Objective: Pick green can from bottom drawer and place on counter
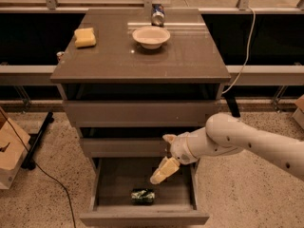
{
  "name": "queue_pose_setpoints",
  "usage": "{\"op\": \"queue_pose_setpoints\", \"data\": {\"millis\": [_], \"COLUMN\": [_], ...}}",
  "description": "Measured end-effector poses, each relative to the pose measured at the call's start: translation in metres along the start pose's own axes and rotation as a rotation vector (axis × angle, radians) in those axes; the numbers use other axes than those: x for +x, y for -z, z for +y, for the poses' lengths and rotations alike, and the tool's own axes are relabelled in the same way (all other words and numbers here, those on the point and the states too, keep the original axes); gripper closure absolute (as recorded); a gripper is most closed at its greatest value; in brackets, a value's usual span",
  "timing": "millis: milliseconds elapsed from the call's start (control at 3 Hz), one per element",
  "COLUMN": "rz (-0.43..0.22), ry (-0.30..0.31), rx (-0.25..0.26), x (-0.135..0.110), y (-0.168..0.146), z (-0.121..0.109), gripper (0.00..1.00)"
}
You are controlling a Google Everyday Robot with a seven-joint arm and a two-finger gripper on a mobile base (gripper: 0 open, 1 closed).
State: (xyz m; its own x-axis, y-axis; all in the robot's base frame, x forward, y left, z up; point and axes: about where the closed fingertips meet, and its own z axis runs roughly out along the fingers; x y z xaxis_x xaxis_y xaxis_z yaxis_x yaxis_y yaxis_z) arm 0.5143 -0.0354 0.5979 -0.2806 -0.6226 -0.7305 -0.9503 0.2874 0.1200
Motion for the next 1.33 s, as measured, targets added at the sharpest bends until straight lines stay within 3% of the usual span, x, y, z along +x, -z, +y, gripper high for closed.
{"op": "queue_pose_setpoints", "data": {"millis": [667, 1000, 1333], "rz": [-0.092, -0.140, -0.140], "ry": [0.005, -0.063, -0.063], "rx": [-0.007, -0.029, -0.028], "x": [0.047, 0.099, 0.099], "y": [-0.072, -0.115, -0.115], "z": [-0.025, -0.034, -0.034], "gripper": [0.00, 0.00, 0.00]}}
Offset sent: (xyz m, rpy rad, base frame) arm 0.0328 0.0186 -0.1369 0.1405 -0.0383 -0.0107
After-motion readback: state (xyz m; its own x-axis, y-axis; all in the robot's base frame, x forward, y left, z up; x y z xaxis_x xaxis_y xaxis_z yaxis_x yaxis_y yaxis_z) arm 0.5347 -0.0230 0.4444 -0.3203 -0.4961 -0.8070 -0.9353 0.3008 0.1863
